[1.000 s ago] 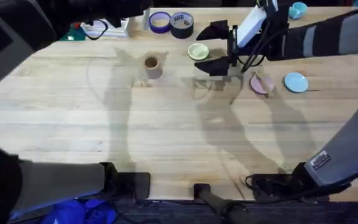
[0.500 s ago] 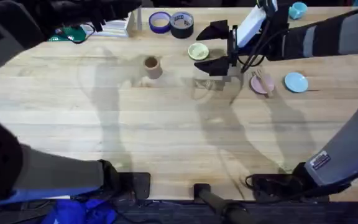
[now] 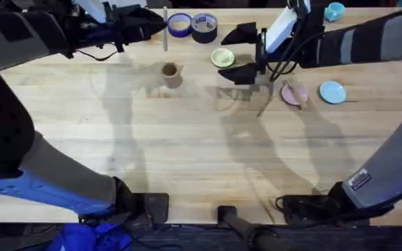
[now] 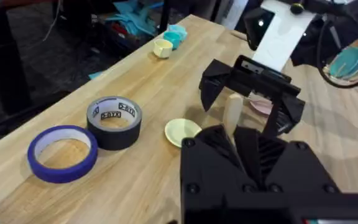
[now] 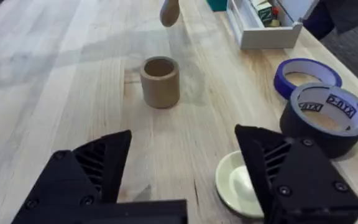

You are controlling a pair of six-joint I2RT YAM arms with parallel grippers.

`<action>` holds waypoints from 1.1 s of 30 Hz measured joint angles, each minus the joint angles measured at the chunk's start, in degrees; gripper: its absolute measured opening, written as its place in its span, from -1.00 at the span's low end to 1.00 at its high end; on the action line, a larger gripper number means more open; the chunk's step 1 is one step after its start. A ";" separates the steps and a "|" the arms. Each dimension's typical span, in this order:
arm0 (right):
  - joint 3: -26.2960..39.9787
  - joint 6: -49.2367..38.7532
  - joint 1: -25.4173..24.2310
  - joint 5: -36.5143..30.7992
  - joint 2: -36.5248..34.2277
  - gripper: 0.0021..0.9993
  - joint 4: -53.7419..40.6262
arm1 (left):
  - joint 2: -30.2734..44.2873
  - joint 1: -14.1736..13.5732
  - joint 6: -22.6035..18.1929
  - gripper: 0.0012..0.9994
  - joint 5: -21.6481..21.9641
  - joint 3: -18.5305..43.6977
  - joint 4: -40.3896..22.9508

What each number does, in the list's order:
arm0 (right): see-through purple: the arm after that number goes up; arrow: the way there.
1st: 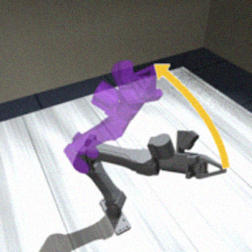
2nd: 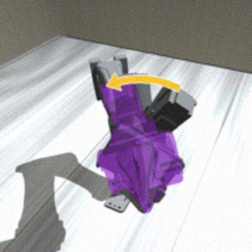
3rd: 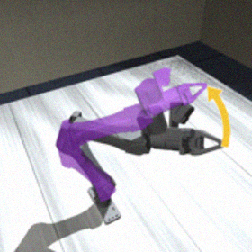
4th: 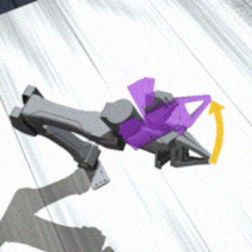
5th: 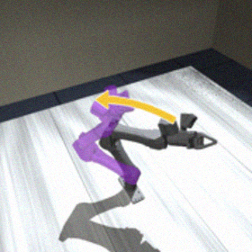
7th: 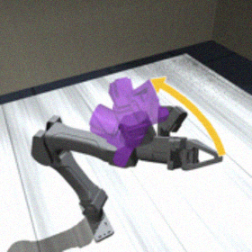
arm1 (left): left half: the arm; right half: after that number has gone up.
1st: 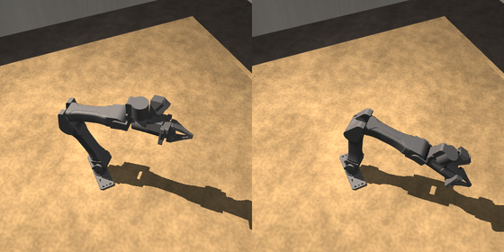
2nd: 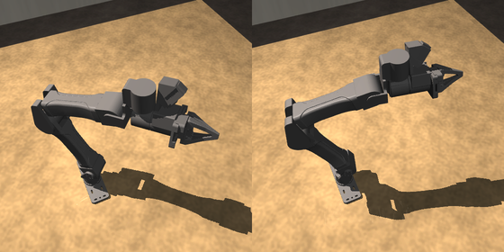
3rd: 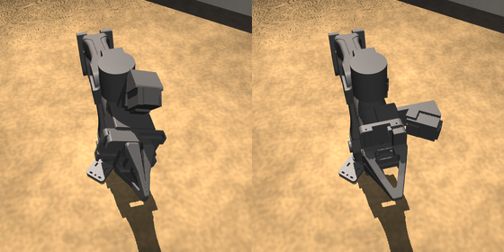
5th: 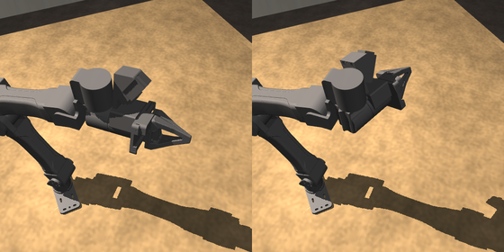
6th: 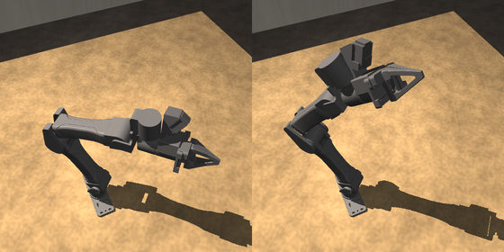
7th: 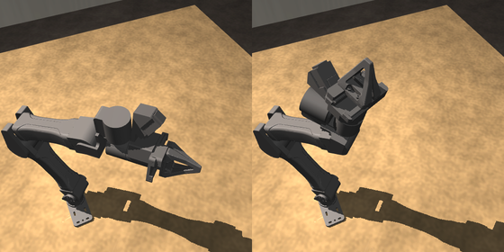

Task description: Pick up a utensil and set it on the pink plate, then put the other utensil in the container.

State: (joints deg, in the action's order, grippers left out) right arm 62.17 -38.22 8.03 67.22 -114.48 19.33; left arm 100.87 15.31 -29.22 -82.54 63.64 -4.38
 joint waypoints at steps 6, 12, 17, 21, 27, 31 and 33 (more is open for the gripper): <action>0.00 0.00 0.00 -0.37 -0.01 0.99 0.00 | 1.56 0.00 -7.37 -0.92 -0.54 0.00 -5.25; 0.00 0.00 0.00 -0.37 0.00 0.99 -0.01 | 3.90 0.00 -13.32 -0.92 -0.78 0.00 -9.00; 0.00 0.00 0.00 -0.37 0.00 0.99 0.00 | 5.85 0.00 -17.85 -0.92 -0.86 0.00 -10.01; 0.00 0.00 0.00 -0.37 -0.01 0.99 -0.01 | 5.94 0.00 -19.79 -0.92 -1.49 0.00 -10.00; 0.00 -0.42 0.00 -0.37 -0.02 0.99 0.00 | 6.57 0.00 -20.78 -0.92 -2.12 0.07 -11.19; 0.00 -0.84 0.00 -0.37 -0.02 0.99 0.00 | 8.87 0.00 -22.29 -0.92 -2.79 0.17 -13.46; 0.00 -0.87 0.00 -0.37 0.00 0.99 0.00 | 9.83 0.00 -23.81 -0.92 -3.02 0.17 -15.21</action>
State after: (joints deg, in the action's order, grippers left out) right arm 62.17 -39.09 8.03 66.85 -114.48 19.33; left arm 110.70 15.31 -53.03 -85.56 63.81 -19.59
